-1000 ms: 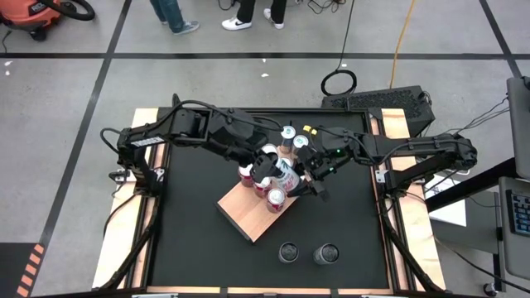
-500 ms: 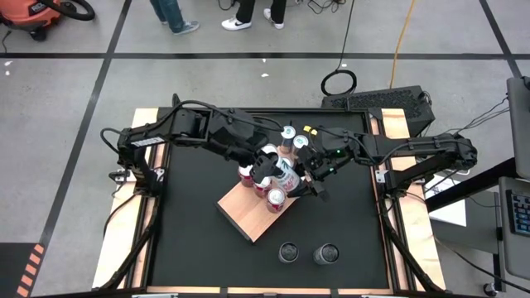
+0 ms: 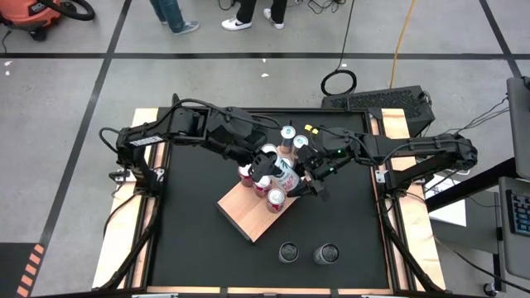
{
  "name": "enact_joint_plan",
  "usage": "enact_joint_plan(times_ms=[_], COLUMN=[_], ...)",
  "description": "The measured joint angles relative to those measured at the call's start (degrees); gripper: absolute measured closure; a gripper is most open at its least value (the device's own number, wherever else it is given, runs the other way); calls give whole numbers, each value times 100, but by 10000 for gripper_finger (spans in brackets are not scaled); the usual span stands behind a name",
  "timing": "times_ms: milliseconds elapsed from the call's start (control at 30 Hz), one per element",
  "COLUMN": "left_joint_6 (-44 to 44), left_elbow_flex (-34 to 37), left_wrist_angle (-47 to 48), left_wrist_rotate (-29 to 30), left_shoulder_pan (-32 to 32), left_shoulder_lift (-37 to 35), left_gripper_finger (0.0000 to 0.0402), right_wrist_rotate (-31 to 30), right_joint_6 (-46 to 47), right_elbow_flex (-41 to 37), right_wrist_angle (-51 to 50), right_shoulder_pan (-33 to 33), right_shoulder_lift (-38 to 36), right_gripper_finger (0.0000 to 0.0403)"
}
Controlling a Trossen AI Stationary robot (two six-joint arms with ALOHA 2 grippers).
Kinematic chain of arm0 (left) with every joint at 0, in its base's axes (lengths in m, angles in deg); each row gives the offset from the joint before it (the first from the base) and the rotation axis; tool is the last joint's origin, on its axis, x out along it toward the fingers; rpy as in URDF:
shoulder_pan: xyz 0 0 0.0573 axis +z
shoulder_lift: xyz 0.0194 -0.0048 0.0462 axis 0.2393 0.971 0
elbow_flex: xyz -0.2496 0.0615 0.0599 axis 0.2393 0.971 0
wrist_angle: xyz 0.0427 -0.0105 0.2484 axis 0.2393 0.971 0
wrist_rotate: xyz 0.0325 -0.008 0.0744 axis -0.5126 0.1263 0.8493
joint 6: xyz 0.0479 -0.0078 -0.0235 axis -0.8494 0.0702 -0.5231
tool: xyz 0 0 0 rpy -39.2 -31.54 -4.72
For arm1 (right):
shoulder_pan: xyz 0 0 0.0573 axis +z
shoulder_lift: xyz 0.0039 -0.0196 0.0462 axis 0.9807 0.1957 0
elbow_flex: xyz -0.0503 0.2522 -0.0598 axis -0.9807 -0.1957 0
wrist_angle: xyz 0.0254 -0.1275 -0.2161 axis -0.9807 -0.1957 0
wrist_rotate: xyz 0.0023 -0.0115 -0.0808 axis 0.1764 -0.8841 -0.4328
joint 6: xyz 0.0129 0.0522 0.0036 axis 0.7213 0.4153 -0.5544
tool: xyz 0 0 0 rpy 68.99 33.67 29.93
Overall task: Place canned beverage on shelf
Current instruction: Put the top left white pink soda can on the shelf
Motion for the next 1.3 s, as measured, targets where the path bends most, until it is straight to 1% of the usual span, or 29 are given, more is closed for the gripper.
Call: enact_joint_plan(times_ms=[133,233,500,567,667,800,967,1067,1300], left_joint_6=[13,24,44,45,60,179,302,456,850], left_elbow_flex=[0,0,0,0,0,-7,-7,-7,-7], left_wrist_angle=[28,33,127,142,209,273,715,1075,1784], left_wrist_rotate=[-43,-49,-24,-28,-85,-94,-60,50,603], left_shoulder_pan=[2,-1,-71,-81,-101,-123,-249,-380,-826], left_shoulder_lift=[0,-27,-116,-125,-140,-196,-297,-352,-475], left_gripper_finger=[139,139,139,139,139,139,139,140,140], right_wrist_rotate=[8,-18,8,51,284,461,471,465,456], right_joint_6=[113,239,613,631,630,615,552,409,241], right_elbow_flex=[0,0,-20,-13,-20,-20,-20,-18,-13], right_wrist_angle=[-37,-59,-308,-422,-667,-902,-1046,-1271,-1874], right_shoulder_pan=[0,0,-4,-4,-4,-4,-2,-4,-2], right_shoulder_lift=[-22,-51,-67,-68,-66,-108,-303,-504,-1024], right_gripper_finger=[166,150,52,32,10,8,7,8,9])
